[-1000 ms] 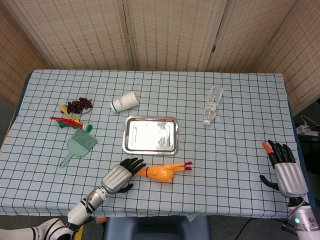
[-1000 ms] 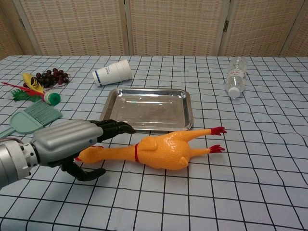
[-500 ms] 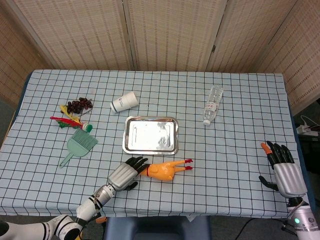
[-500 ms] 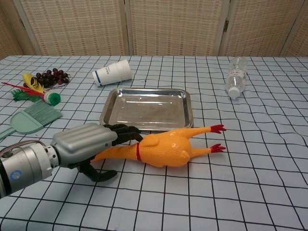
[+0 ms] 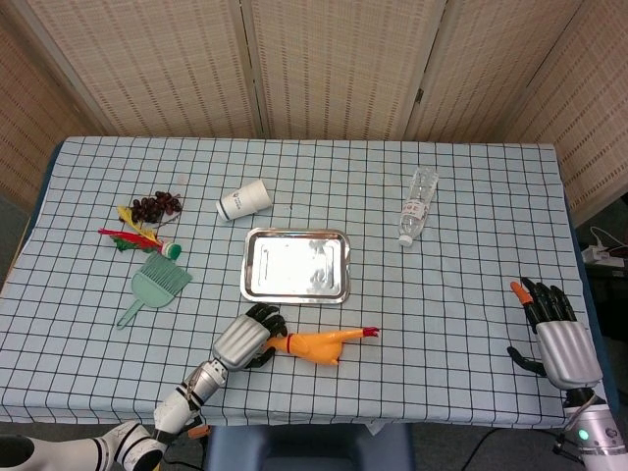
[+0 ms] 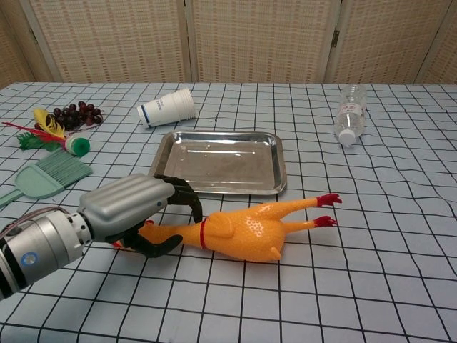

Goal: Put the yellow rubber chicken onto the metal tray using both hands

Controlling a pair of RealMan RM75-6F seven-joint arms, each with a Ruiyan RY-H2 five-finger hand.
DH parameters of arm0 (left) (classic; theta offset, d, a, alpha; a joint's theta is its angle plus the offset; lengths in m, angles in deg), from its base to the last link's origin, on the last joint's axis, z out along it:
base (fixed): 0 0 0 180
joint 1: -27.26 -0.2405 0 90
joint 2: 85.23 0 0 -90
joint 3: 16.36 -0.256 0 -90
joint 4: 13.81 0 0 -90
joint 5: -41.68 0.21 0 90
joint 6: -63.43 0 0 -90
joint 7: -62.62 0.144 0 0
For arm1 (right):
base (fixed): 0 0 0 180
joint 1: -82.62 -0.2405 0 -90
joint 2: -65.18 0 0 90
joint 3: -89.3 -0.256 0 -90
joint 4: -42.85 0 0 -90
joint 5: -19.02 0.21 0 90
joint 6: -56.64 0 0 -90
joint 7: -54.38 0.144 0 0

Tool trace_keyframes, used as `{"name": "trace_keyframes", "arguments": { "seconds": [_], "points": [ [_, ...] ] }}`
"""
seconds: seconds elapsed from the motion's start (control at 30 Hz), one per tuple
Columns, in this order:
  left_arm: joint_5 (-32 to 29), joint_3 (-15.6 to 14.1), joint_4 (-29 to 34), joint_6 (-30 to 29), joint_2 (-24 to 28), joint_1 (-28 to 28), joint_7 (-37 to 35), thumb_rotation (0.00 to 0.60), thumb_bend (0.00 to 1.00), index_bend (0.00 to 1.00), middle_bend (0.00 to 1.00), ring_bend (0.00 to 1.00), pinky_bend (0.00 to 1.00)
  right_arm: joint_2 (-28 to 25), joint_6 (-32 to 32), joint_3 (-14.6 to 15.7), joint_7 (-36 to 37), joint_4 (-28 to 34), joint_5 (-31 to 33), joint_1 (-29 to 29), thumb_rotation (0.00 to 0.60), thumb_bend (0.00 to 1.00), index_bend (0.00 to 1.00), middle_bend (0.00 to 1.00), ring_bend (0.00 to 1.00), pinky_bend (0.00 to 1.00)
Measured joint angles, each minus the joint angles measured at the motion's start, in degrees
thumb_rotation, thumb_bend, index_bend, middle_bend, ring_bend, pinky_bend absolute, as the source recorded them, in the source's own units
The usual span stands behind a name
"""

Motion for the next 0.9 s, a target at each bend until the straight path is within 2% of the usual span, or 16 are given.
{"name": "trace_keyframes", "arguments": {
  "seconds": [0.07,0.17,0.43,0.5,0.53,0.57,0.67,0.77,0.9],
  "points": [
    [0.0,0.0,-0.3,-0.3,-0.1,0.0,0.0,0.6,0.46,0.8,0.32,0.18,0.22,-0.1,0.0,0.1,0.1,0.0,-0.1,0.0,0.6,0.15,0.0,0.0,0.0,0.0],
    [0.2,-0.2,-0.7,-0.9,-0.3,0.0,-0.2,0.6,0.46,0.81,0.43,0.3,0.35,-0.1,0.0,0.1,0.2,0.0,-0.2,0.0,0.6,0.15,0.0,0.0,0.0,0.0],
    [0.2,-1.1,-1.5,-0.1,-0.2,0.6,-1.5,0.6,0.46,0.71,0.44,0.33,0.46,-0.3,-0.2,0.1,0.4,0.1,-0.3,0.0,0.6,0.15,0.0,0.0,0.0,0.0],
    [0.3,-1.2,-1.8,-0.2,-0.4,0.7,-1.7,0.6,0.46,0.7,0.48,0.39,0.56,-0.3,-0.2,0.1,0.6,0.0,-0.3,0.0,0.6,0.15,0.0,0.0,0.0,0.0],
    [0.4,-1.1,-1.9,-0.3,-0.5,0.7,-1.7,0.6,0.46,0.71,0.52,0.45,0.64,-0.3,-0.2,0.1,0.6,0.0,-0.2,0.0,0.6,0.15,0.0,0.0,0.0,0.0],
    [0.3,-1.0,-2.0,-0.7,-0.7,0.7,-1.6,0.6,0.48,0.73,0.58,0.52,0.73,-0.3,-0.1,0.1,0.6,0.0,-0.2,0.0,0.6,0.15,0.0,0.0,0.0,0.0],
    [0.3,-0.6,-2.6,-2.4,-1.4,0.3,-1.6,0.6,0.58,0.79,0.69,0.67,0.91,-0.4,-0.1,0.1,0.7,0.0,-0.1,0.1,0.6,0.15,0.0,0.0,0.0,0.0],
    [0.6,-0.4,-2.9,-4.5,-1.9,-0.2,-2.5,0.6,0.65,0.8,0.7,0.74,0.99,-0.4,-0.2,0.1,0.7,0.1,-0.2,0.1,0.6,0.15,0.0,0.0,0.0,0.0],
    [1.4,-0.3,-2.3,-7.1,-1.5,-1.0,-3.9,0.6,0.69,0.81,0.73,0.77,1.0,-0.5,-0.3,0.2,0.9,0.2,-0.3,0.2,0.6,0.15,0.0,0.0,0.0,0.0]
  ]
}}
